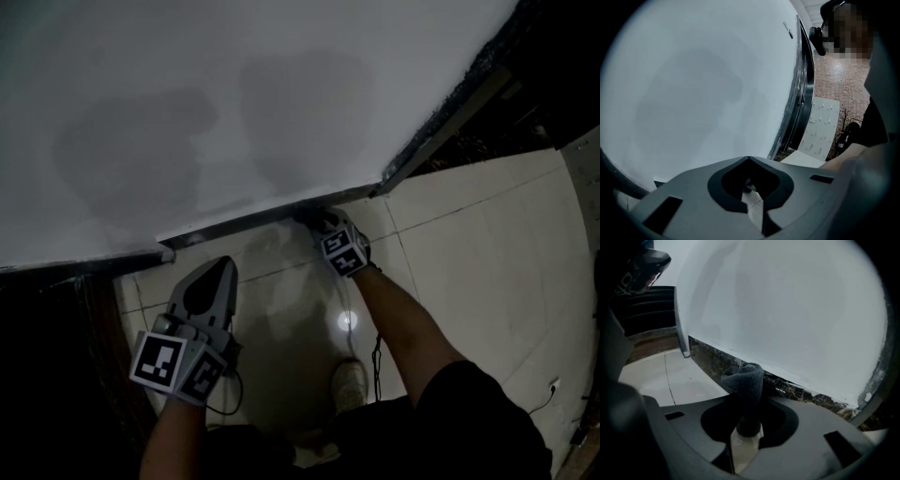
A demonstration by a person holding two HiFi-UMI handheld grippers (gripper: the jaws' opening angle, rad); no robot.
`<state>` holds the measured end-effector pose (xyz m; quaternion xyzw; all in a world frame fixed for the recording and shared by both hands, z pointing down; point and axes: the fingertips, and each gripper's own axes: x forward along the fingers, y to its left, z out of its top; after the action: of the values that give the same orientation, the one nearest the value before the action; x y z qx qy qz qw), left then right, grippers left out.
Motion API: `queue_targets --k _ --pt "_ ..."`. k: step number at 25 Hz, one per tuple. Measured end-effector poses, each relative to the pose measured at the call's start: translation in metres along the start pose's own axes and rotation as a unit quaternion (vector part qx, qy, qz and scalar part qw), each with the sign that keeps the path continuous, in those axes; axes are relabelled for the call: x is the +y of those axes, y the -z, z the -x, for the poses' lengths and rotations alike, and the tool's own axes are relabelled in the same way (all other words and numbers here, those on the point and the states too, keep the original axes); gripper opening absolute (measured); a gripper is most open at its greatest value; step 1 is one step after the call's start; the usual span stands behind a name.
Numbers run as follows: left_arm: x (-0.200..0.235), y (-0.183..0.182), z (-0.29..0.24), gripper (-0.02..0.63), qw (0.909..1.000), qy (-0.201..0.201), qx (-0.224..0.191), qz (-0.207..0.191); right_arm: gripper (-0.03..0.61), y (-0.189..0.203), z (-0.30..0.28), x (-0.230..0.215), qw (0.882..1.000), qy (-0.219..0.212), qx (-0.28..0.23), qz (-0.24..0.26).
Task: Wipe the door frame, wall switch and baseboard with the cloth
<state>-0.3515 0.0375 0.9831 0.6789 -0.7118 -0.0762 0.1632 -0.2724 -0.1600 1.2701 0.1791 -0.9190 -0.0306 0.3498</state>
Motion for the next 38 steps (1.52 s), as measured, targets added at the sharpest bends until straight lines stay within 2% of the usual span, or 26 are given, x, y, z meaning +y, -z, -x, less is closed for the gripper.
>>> queue_targets --k 7,11,15,20,23,28,33,38 --pt "-0.012 0.011 -0.021 0.003 0.9999 0.010 0.007 0.010 0.095 0.017 0.009 -0.032 0.999 0.023 -0.004 -0.031" --pt "-0.024 0.016 -0.035 0.003 0.9997 0.023 0.012 0.003 0.095 0.019 0.014 -0.050 0.999 0.029 -0.007 -0.026" --pt "-0.032 0.019 -0.046 0.003 0.9996 0.013 0.010 0.021 0.095 0.031 0.020 -0.066 0.998 0.040 -0.001 -0.037" --pt "-0.058 0.025 -0.055 0.003 0.9982 0.052 0.027 -0.012 0.095 0.043 0.025 -0.088 0.997 0.066 0.009 -0.048" --pt "-0.058 0.028 -0.054 0.003 0.9977 0.059 0.032 -0.008 0.095 0.047 0.028 -0.099 0.995 0.080 0.011 -0.060" --pt "-0.055 0.016 -0.052 0.003 0.9981 0.062 0.002 0.002 0.095 0.056 0.037 -0.120 0.990 0.111 0.018 -0.088" --pt "-0.054 0.024 -0.046 0.003 0.9973 0.070 0.017 -0.012 0.095 0.061 0.039 -0.130 0.986 0.131 0.026 -0.096" --pt "-0.040 0.010 -0.044 0.003 0.9989 0.046 -0.006 -0.004 0.095 0.062 0.040 -0.133 0.984 0.143 0.028 -0.099"
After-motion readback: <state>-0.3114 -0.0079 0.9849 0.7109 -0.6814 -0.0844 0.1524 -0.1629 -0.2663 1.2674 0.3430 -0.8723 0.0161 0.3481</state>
